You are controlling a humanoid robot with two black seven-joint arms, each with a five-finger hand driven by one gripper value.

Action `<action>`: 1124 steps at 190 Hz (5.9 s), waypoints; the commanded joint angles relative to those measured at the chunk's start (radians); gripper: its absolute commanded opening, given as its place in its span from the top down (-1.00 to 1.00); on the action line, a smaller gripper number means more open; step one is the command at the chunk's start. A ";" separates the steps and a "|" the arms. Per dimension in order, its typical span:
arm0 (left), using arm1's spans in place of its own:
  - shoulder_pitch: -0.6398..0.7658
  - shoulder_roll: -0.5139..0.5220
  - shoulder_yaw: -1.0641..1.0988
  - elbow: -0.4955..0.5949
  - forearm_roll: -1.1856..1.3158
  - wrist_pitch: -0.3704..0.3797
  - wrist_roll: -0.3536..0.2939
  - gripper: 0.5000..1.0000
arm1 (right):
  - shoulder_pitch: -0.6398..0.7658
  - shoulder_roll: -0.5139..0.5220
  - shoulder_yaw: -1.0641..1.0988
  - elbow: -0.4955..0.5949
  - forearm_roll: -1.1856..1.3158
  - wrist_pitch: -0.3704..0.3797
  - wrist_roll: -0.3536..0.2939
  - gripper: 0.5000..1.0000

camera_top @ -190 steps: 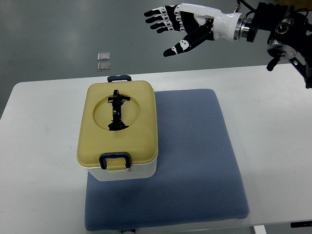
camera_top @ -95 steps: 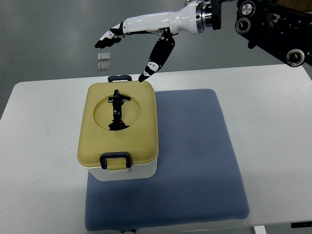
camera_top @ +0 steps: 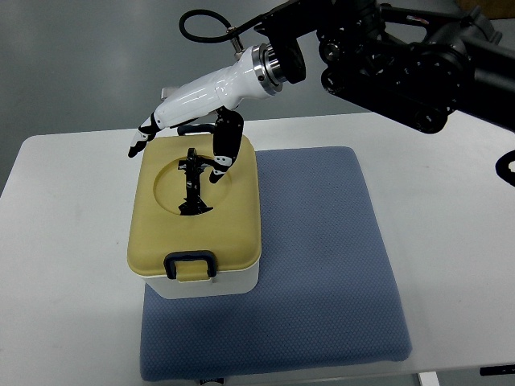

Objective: Open white storage box with right hand
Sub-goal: 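Move the right hand over the yellow lid toward its black handle, then close the right hand fingers around the black handle on the lid, then lift the yellow lid off the white box with the right hand, then lower the held lid onto the blue mat beside the box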

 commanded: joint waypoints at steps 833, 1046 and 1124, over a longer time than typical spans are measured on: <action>0.000 0.000 0.000 0.000 0.000 0.001 0.000 -1.00 | 0.127 -0.395 -0.056 0.115 -0.101 -0.232 0.170 1.00; 0.000 0.000 0.000 0.000 0.000 0.000 0.000 -1.00 | -0.219 -0.515 -0.161 0.003 -0.167 -0.525 0.177 1.00; 0.000 0.000 0.000 0.000 0.000 0.000 0.000 -1.00 | -0.251 -0.508 -0.236 -0.039 -0.167 -0.606 0.177 1.00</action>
